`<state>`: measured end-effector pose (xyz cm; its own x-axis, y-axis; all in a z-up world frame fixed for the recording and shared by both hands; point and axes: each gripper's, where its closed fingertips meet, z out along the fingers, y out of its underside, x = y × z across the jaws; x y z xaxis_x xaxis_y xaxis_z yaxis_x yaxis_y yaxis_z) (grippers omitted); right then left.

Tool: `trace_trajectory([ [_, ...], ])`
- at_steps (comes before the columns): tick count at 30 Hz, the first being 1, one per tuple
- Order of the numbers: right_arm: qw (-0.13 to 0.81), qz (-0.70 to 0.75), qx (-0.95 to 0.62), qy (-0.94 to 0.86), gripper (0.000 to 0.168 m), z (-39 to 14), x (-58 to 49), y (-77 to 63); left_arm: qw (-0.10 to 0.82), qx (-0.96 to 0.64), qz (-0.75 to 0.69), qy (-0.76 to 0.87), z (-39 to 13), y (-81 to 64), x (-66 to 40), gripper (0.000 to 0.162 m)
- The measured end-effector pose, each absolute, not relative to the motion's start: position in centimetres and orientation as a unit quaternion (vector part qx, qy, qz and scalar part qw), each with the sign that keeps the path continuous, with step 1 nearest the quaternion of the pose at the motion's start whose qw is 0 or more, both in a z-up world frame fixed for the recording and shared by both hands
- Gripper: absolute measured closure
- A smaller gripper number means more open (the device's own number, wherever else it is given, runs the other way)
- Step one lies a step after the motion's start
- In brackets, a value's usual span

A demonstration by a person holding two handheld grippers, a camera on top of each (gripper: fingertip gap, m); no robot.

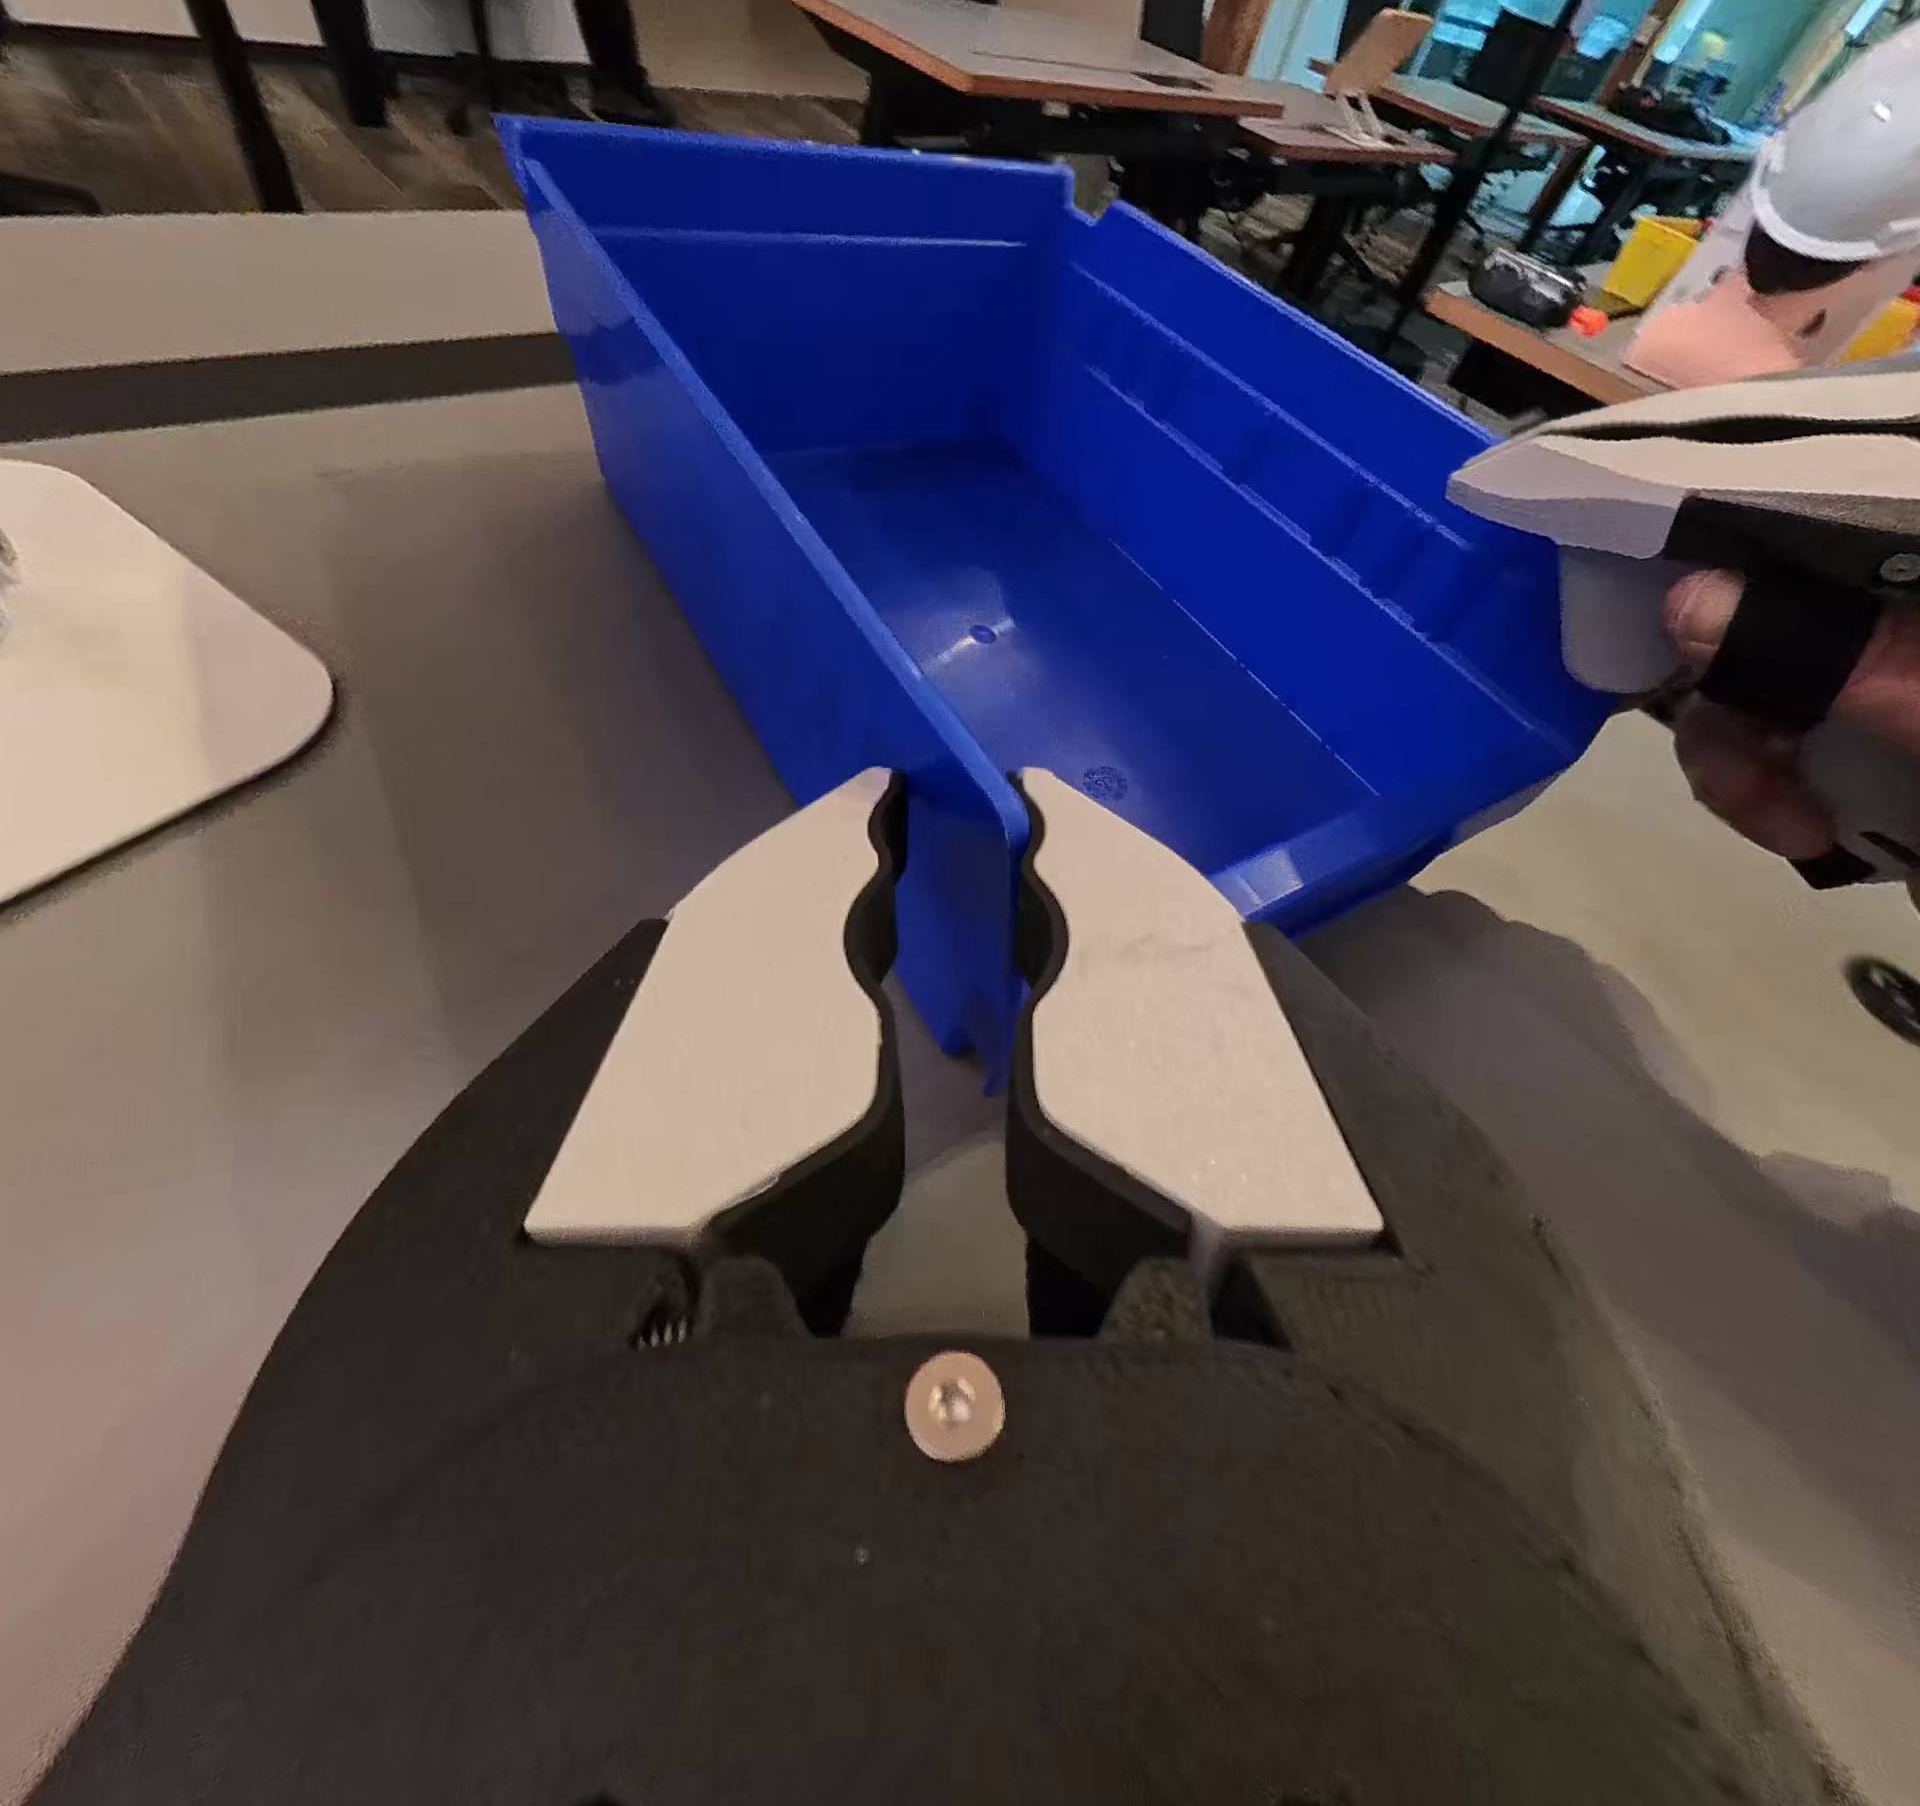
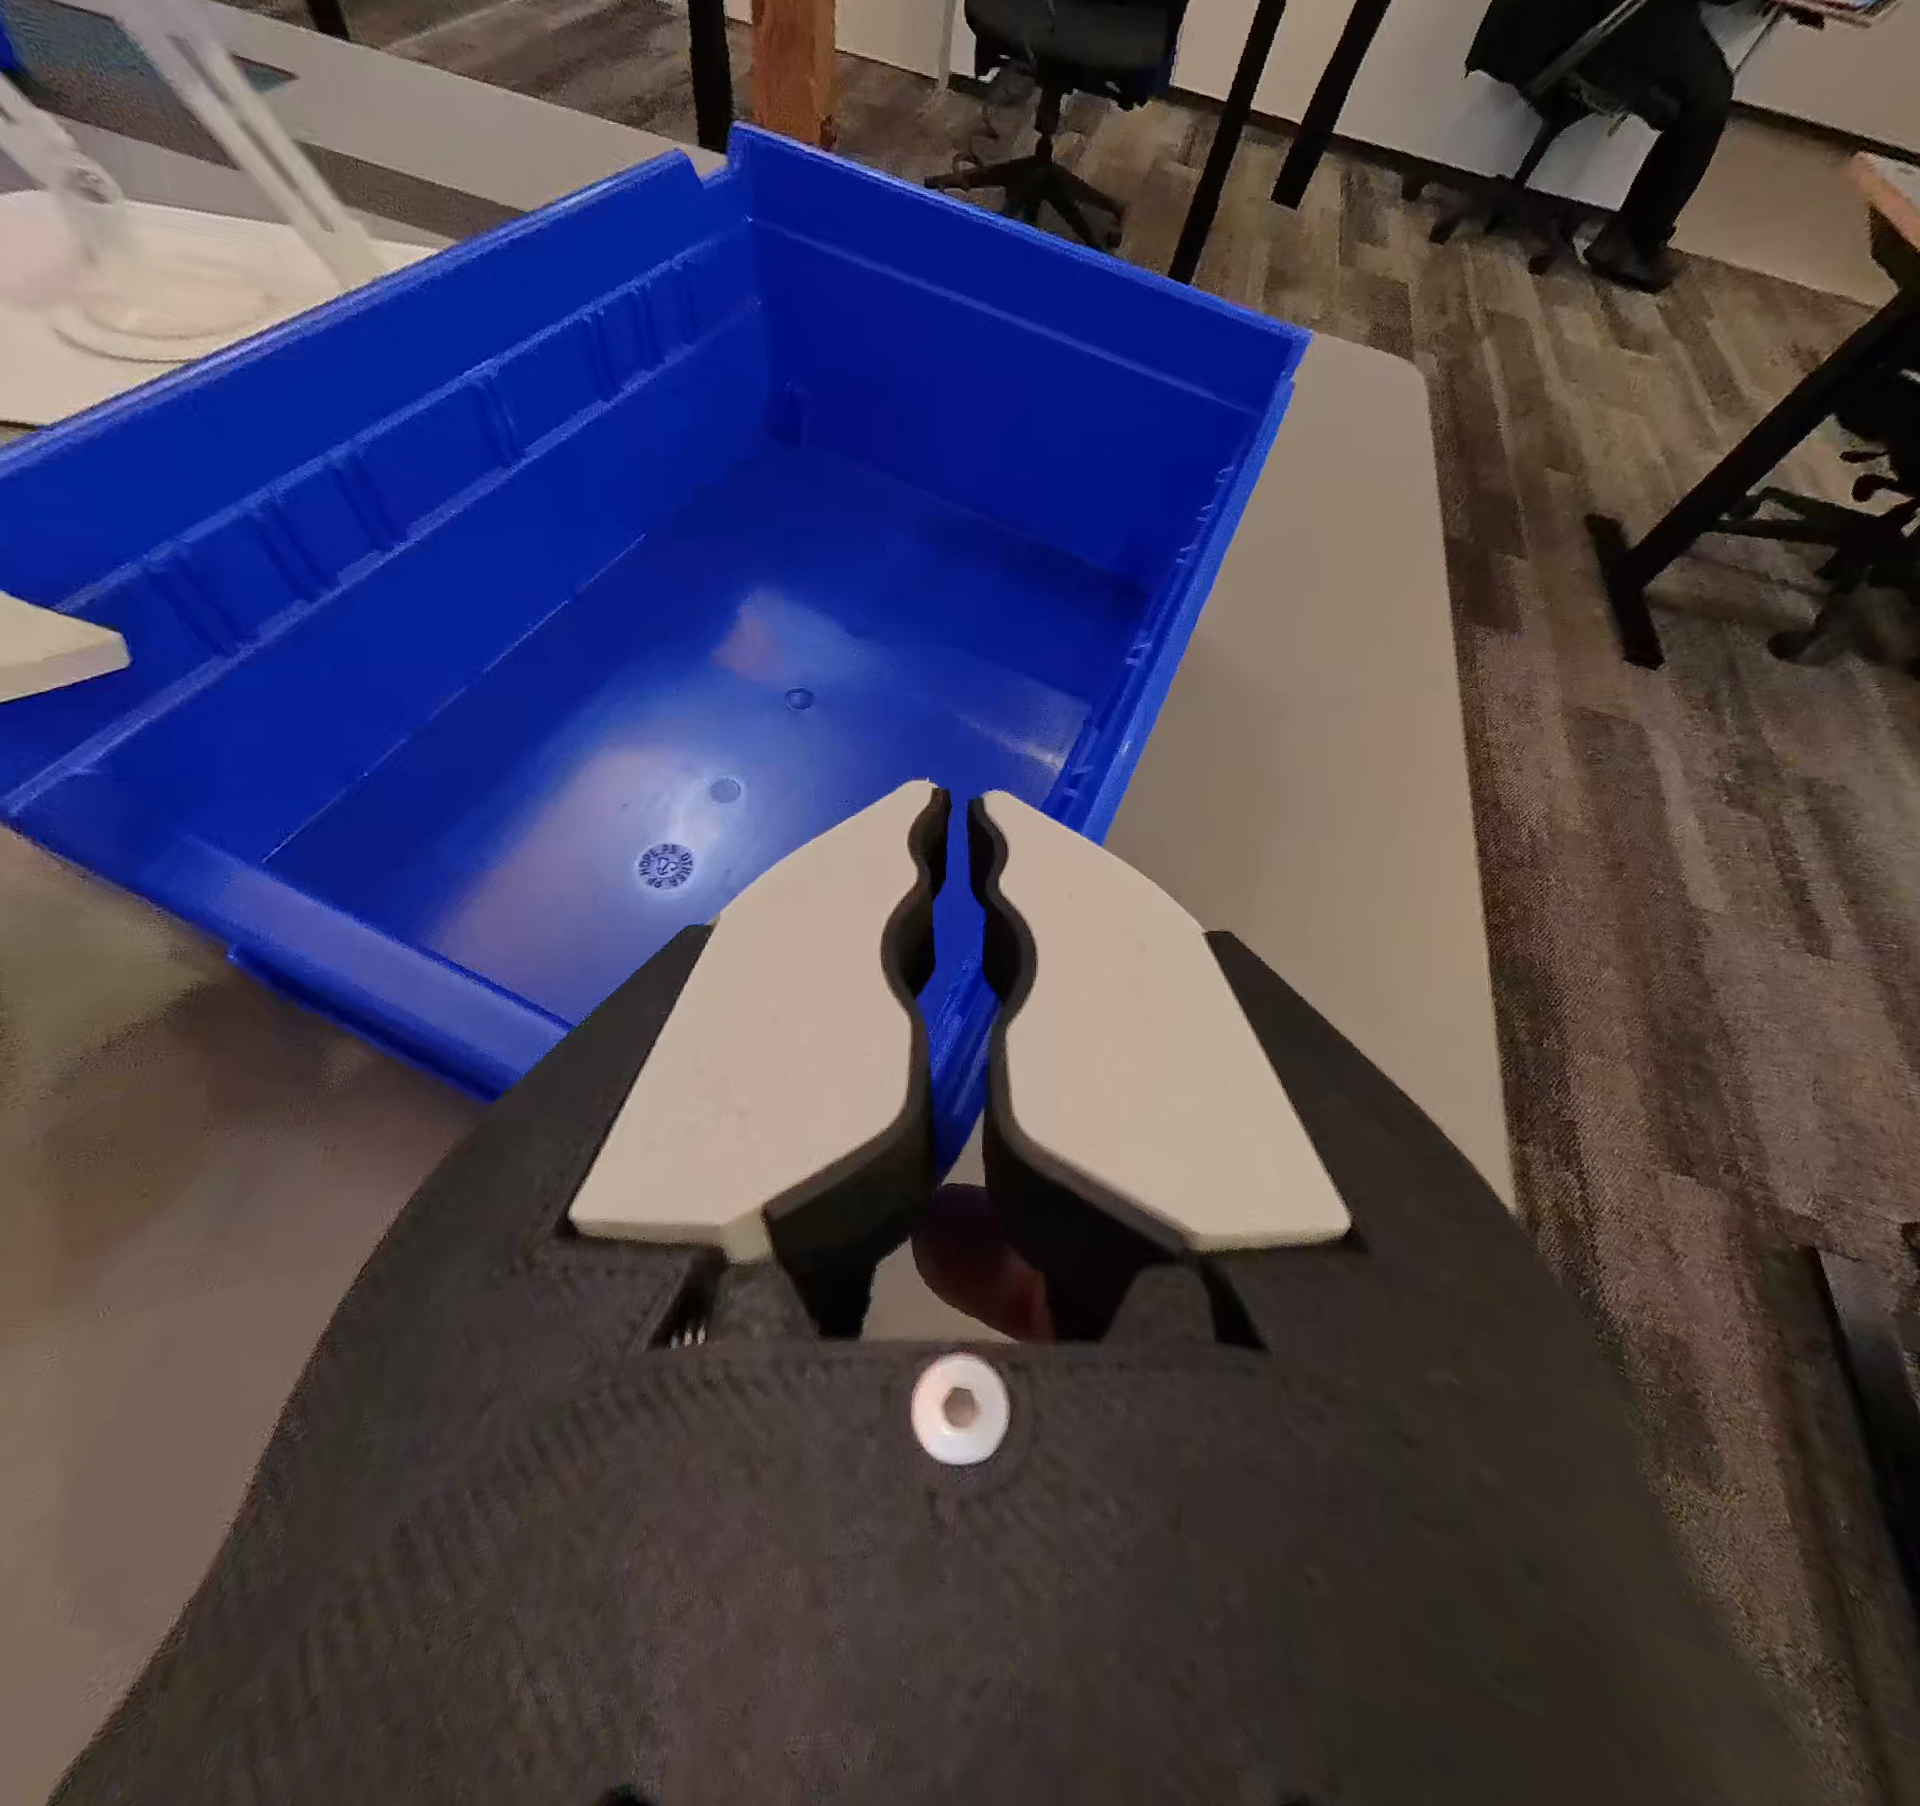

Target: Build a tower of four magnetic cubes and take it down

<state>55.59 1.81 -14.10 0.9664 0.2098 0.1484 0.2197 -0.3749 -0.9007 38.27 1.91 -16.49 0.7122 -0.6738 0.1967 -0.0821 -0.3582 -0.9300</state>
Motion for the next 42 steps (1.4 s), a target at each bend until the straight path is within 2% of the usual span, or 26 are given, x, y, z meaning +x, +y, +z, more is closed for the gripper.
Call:
trace_trajectory([
  [12, 0.542, -0.009, -0.828, -0.147, 0.168, -14.1, 59.3, 12.6, 0.533, -0.777, -0.282, 0.183, -16.5, 11.1, 42.0, 0.144],
  [19, 0.55, 0.007, -0.823, -0.144, 0.167, -14.0, 60.0, 14.4, 0.52, -0.768, -0.329, 0.18, -16.4, 12.3, 42.8, 0.139],
  [22, 0.582, 0.007, -0.803, -0.133, 0.143, -12.4, 60.3, 13.6, 0.5, -0.752, -0.377, 0.208, -15.5, 11.1, 42.8, 0.134],
  [23, 0.593, -0.008, -0.793, -0.135, 0.141, -11.3, 60.5, 12.9, 0.509, -0.742, -0.38, 0.215, -14.7, 10.7, 42.4, 0.127],
  [27, 0.638, -0.048, -0.746, -0.188, 0.139, -6.8, 57.3, 9.1, 0.56, -0.697, -0.356, 0.273, -11.4, 7.9, 39.4, 0.121],
  [29, 0.651, -0.041, -0.723, -0.227, 0.139, -5.7, 53.3, 7.0, 0.563, -0.692, -0.331, 0.308, -11.3, 6.1, 37.0, 0.126],
  [32, 0.669, -0.077, -0.666, -0.32, 0.152, -5.8, 45.6, 4.0, 0.57, -0.69, -0.308, 0.325, -11.5, 4.1, 31.6, 0.133],
  [35, 0.664, -0.071, -0.637, -0.386, 0.153, -7.4, 37.6, 2.0, 0.594, -0.694, -0.255, 0.317, -11.8, 4.0, 24.7, 0.144],
  [39, 0.629, -0.016, -0.659, -0.412, 0.168, -10.0, 29.9, 1.9, 0.612, -0.71, -0.17, 0.304, -12.5, 5.8, 16.1, 0.162],
  [42, 0.604, -0.001, -0.685, -0.408, 0.168, -12.1, 26.4, 4.0, 0.624, -0.721, -0.109, 0.279, -12.9, 8.1, 11.4, 0.162],
])
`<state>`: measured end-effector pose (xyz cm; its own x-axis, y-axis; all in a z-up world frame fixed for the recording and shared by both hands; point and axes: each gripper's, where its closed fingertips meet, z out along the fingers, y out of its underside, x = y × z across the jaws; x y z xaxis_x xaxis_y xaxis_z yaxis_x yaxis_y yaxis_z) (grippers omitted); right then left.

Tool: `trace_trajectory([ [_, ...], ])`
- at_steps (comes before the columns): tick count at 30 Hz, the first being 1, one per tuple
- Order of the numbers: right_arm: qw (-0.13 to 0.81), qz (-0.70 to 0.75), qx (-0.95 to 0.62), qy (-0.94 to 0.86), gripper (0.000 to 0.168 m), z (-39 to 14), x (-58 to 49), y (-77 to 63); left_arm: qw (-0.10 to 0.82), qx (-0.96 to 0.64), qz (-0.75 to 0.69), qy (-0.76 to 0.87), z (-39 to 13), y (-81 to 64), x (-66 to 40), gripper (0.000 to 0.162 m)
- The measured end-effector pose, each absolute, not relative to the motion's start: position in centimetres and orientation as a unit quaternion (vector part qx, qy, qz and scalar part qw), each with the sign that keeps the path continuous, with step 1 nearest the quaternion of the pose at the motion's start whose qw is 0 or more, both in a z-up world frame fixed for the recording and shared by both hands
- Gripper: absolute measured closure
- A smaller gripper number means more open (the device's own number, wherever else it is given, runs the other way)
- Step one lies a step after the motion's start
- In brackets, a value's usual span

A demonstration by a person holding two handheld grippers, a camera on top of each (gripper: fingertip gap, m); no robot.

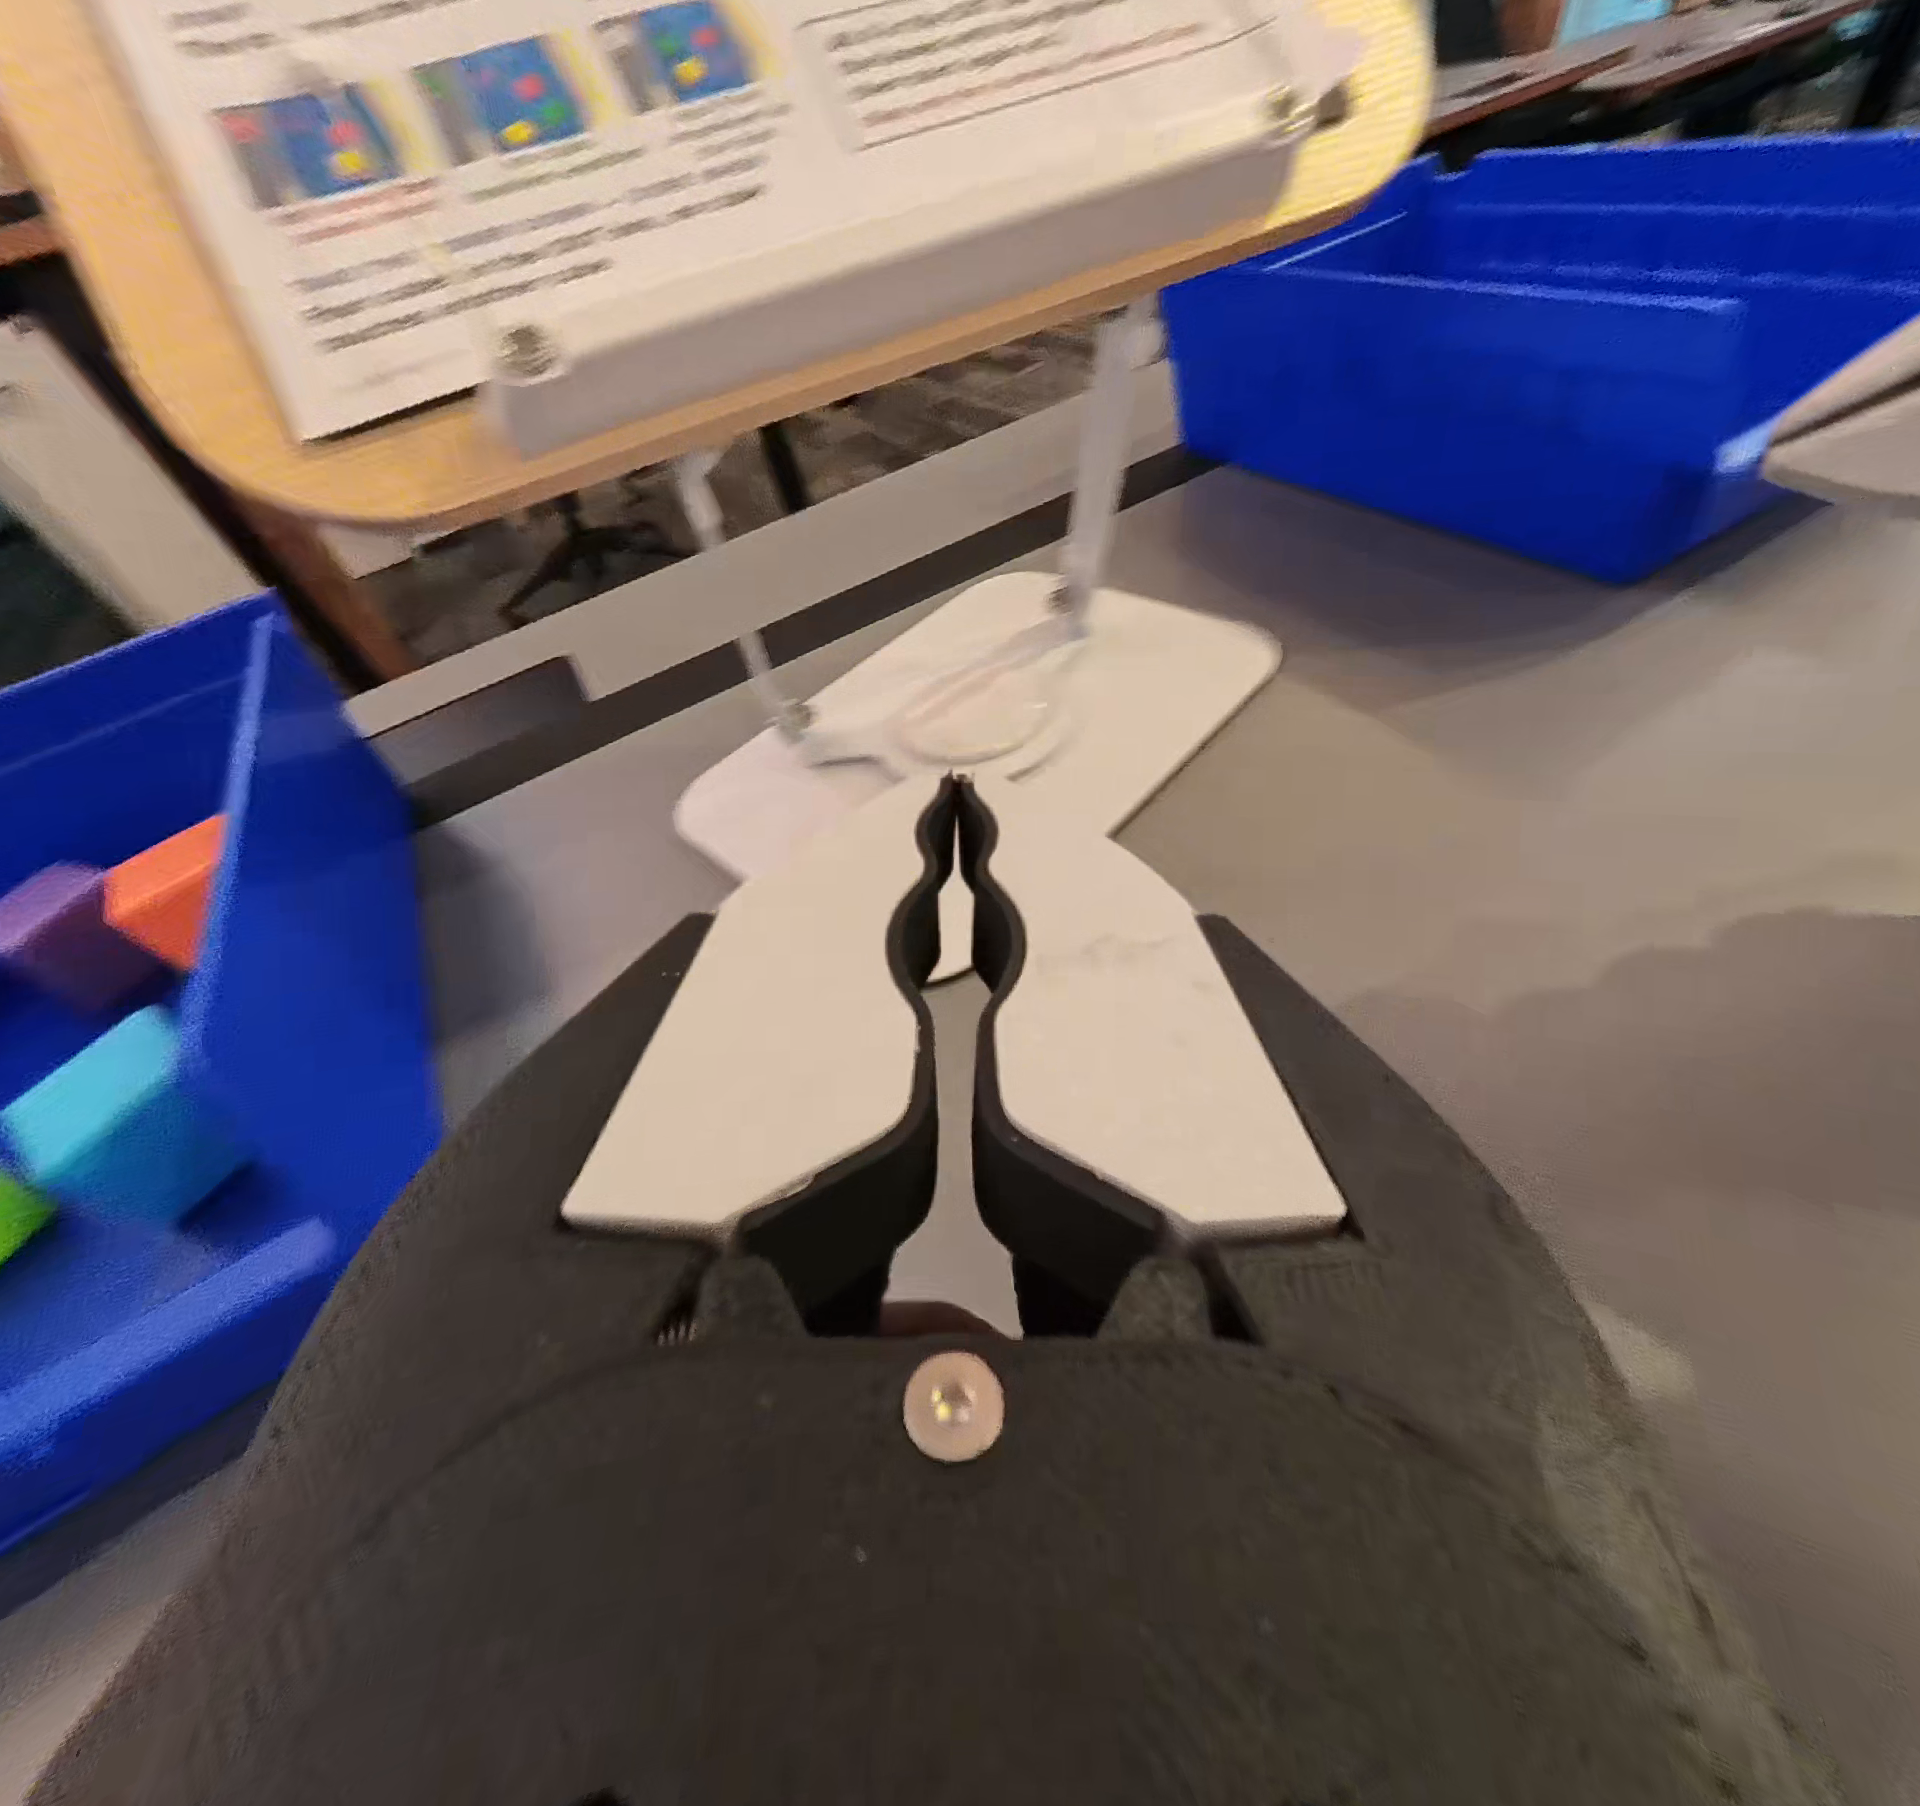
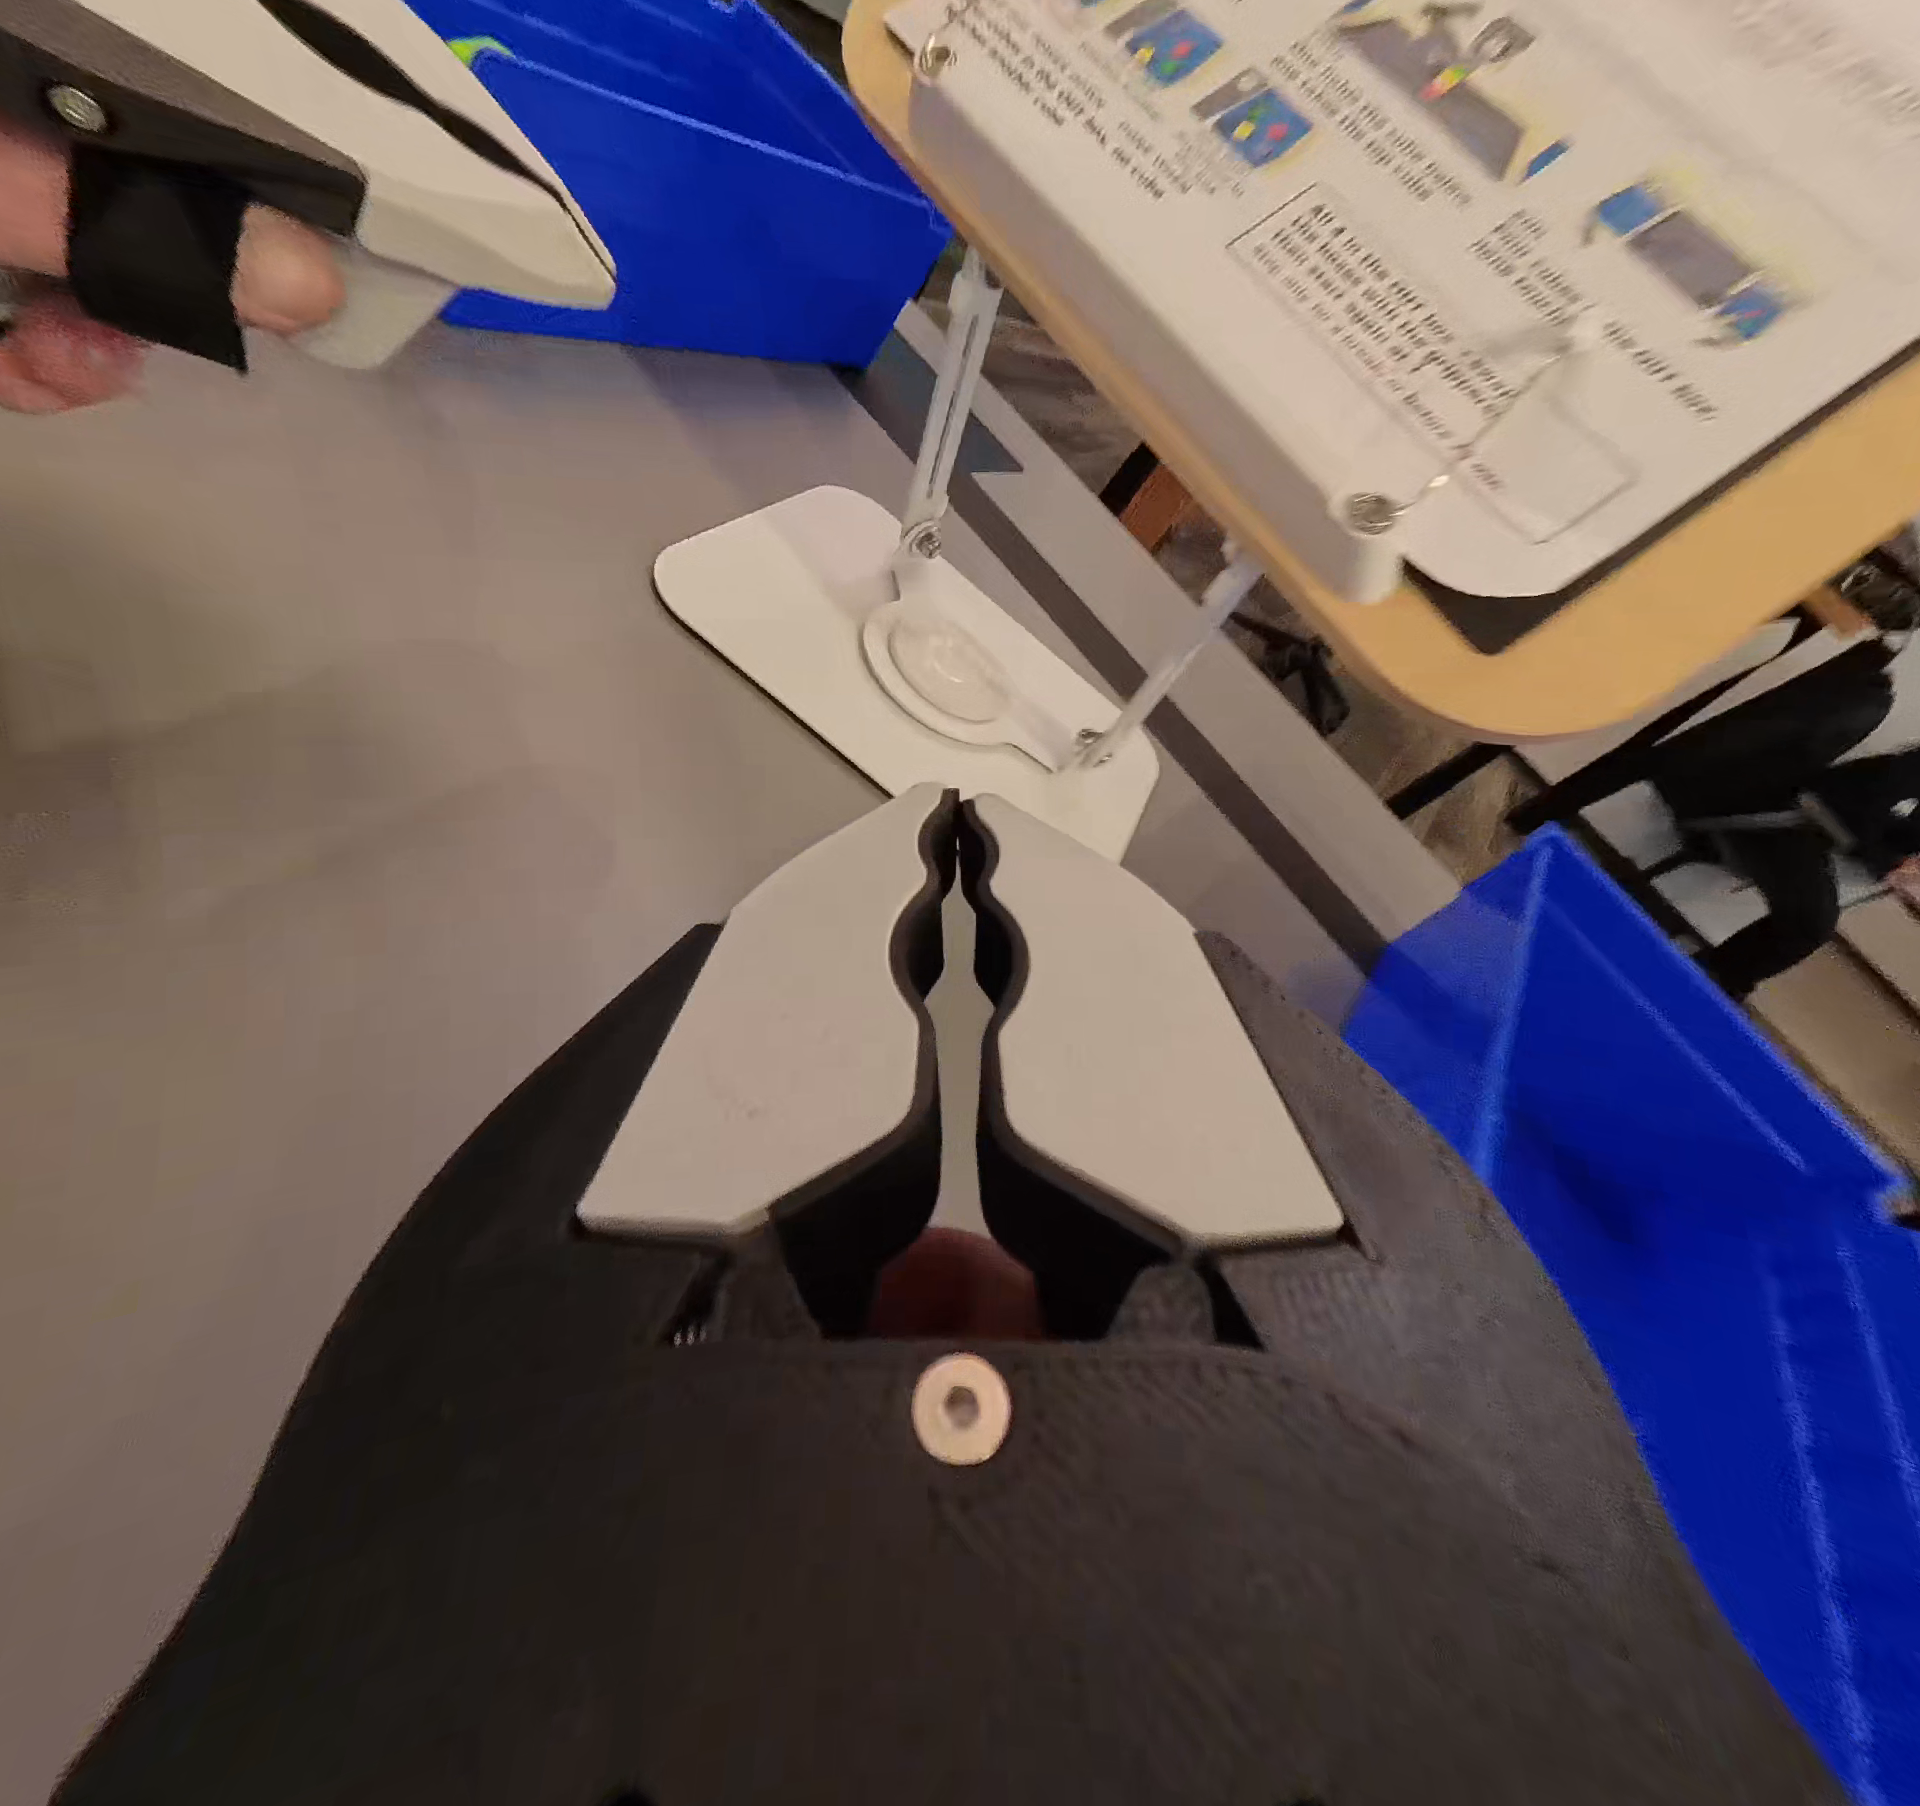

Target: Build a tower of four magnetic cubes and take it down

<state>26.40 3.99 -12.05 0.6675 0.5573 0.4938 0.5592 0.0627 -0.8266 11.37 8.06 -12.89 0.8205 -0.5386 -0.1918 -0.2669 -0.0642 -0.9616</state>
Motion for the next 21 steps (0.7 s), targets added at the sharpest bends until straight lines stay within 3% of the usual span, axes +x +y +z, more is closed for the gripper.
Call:
trace_trajectory([
  [8, 0.561, 0.056, -0.765, -0.311, 0.168, -17.6, 24.3, 11.0, 0.588, -0.76, -0.038, 0.273, -16.8, 12.1, 9.7, 0.162],
  [21, 0.563, 0.015, -0.757, -0.333, 0.168, -18.3, 25.0, 12.1, 0.583, -0.758, -0.057, 0.287, -17.0, 12.7, 10.8, 0.162],
])
